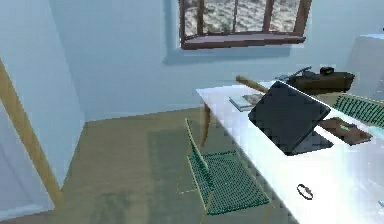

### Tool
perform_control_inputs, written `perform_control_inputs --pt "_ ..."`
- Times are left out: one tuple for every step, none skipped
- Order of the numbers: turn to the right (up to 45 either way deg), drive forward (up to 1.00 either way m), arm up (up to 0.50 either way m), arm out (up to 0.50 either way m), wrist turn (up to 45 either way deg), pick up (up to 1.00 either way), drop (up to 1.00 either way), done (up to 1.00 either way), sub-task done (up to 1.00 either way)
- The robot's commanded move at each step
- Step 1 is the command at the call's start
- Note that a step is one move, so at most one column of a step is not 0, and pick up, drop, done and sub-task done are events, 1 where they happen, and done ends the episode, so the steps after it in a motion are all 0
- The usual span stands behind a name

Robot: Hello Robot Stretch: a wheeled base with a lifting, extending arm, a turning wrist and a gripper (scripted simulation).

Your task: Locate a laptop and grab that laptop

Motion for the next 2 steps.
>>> perform_control_inputs --pt "0.0 0.55 0.00 0.00 0.0 0.00 0.00 0.00 0.00" --pt "-39.0 0.00 0.00 0.00 0.0 0.00 0.00 0.00 0.00"
